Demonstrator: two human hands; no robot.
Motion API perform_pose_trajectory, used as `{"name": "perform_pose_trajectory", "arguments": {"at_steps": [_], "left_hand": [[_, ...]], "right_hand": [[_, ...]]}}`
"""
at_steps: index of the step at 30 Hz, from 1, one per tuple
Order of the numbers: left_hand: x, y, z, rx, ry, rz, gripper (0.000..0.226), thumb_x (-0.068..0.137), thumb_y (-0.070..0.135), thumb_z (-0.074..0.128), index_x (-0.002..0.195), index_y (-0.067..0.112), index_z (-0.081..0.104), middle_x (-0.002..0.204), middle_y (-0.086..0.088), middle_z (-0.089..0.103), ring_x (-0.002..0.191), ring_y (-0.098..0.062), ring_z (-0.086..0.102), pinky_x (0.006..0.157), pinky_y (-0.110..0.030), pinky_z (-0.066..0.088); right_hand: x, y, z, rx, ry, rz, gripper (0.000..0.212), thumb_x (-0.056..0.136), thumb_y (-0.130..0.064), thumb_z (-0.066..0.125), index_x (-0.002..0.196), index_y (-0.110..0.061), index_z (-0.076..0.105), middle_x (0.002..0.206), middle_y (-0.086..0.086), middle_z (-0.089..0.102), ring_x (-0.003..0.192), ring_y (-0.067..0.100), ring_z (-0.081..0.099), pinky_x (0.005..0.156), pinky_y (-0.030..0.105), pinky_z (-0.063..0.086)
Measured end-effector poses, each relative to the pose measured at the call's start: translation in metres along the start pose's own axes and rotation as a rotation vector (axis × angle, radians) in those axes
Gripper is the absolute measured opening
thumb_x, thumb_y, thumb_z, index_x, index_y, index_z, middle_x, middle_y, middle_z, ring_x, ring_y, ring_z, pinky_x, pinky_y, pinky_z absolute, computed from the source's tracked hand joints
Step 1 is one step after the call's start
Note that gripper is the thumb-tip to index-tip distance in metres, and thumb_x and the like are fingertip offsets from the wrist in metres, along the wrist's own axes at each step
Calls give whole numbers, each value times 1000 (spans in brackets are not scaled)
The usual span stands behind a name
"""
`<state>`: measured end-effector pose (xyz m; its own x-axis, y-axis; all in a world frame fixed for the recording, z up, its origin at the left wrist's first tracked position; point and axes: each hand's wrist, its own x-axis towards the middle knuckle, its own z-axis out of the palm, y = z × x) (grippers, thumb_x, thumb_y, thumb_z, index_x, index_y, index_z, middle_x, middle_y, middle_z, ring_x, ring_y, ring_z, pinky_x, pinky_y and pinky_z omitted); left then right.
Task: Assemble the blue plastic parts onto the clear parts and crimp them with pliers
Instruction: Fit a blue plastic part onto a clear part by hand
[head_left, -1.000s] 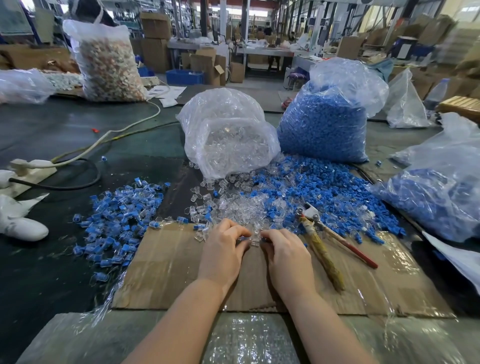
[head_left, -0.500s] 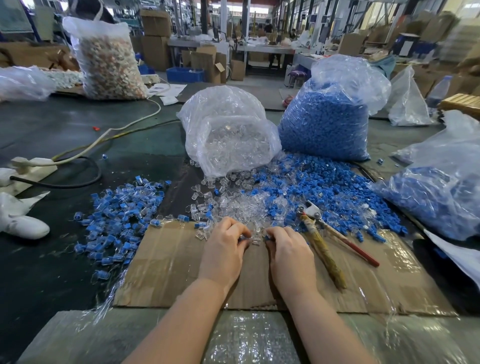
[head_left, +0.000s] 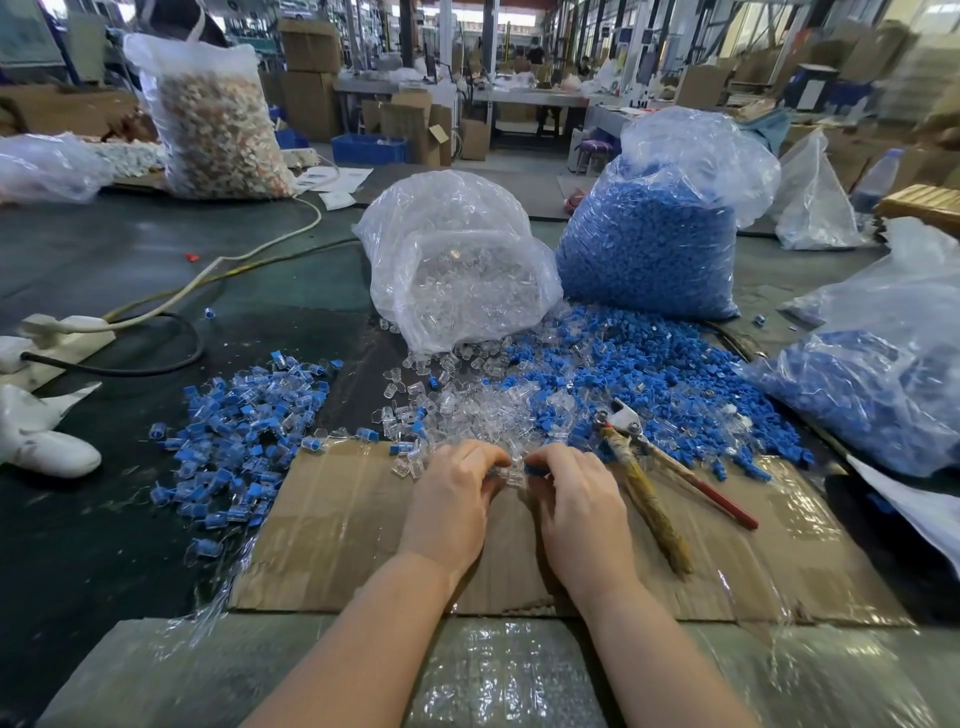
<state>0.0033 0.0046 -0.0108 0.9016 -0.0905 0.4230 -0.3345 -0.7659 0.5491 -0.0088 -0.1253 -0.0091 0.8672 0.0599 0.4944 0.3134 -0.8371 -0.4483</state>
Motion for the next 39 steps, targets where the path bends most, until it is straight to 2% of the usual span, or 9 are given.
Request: {"name": "perform_pose_trajectory", "arguments": {"at_steps": [6, 9, 13, 19, 23, 27, 32, 36, 39], "left_hand": [[-1, -2, 1, 39, -61, 43, 39, 92, 8, 53, 126, 26, 56, 101, 9, 42, 98, -3, 34, 88, -8, 21], [1, 1, -1, -68, 6, -41, 25, 89, 8, 57, 111, 18, 63, 97, 10, 43, 92, -6, 46, 83, -5, 31], [2, -2, -6, -370, 221, -227, 24, 80, 0, 67, 83, 23, 58, 86, 9, 50, 73, -3, 53, 73, -4, 40], [3, -11, -6, -499, 336, -374, 28, 75, 7, 74, 68, 27, 57, 84, -2, 58, 68, -3, 56, 64, -7, 44], [3, -15, -4, -552, 316, -411, 24, 75, 8, 75, 68, 25, 59, 83, -10, 62, 65, -11, 57, 67, -27, 49], [2, -10, -3, -476, 292, -313, 30, 72, 6, 77, 65, 29, 58, 82, 6, 53, 64, 3, 53, 63, -8, 42], [0, -7, -5, -459, 193, -289, 25, 75, 12, 76, 67, 29, 60, 73, 6, 60, 68, -5, 56, 67, -13, 44], [-2, -2, -6, -492, 98, -252, 20, 77, 7, 73, 72, 26, 66, 65, 11, 64, 60, 4, 60, 58, -7, 45], [-3, -3, -5, -497, 25, -260, 13, 82, 8, 69, 88, 19, 72, 76, 15, 67, 72, 6, 63, 68, -7, 47]], "right_hand": [[-1, -2, -1, -41, -3, -87, 15, 79, -2, 67, 89, -13, 64, 82, 0, 64, 78, 23, 59, 71, 32, 47], [-2, -3, -1, -56, 24, -139, 8, 85, -12, 60, 89, -12, 67, 81, 2, 64, 73, 25, 59, 66, 35, 50], [-2, -7, -4, -128, -25, -250, 32, 86, -29, 39, 92, -18, 69, 83, 1, 62, 74, 25, 57, 64, 34, 49], [-2, -11, -3, -333, -110, -463, 41, 78, -22, 38, 101, -38, 68, 82, -5, 57, 75, 19, 55, 66, 30, 47], [-3, -11, -2, -421, -115, -308, 39, 73, -25, 38, 91, -36, 71, 81, -6, 60, 74, 19, 58, 68, 31, 42], [-4, -12, -2, -416, -111, -171, 30, 68, -18, 55, 90, -27, 72, 80, -1, 60, 72, 23, 59, 61, 35, 48], [-4, -6, -2, -157, -41, -97, 27, 82, -9, 53, 102, -18, 69, 90, 0, 65, 81, 27, 59, 70, 38, 48], [-3, 1, -4, 104, -64, 62, 22, 82, -2, 63, 99, -14, 66, 94, -2, 67, 92, 19, 58, 79, 23, 39], [-3, 3, -6, 223, -31, 150, 22, 82, 0, 63, 97, -14, 70, 93, -2, 69, 92, 17, 60, 82, 19, 39]]}}
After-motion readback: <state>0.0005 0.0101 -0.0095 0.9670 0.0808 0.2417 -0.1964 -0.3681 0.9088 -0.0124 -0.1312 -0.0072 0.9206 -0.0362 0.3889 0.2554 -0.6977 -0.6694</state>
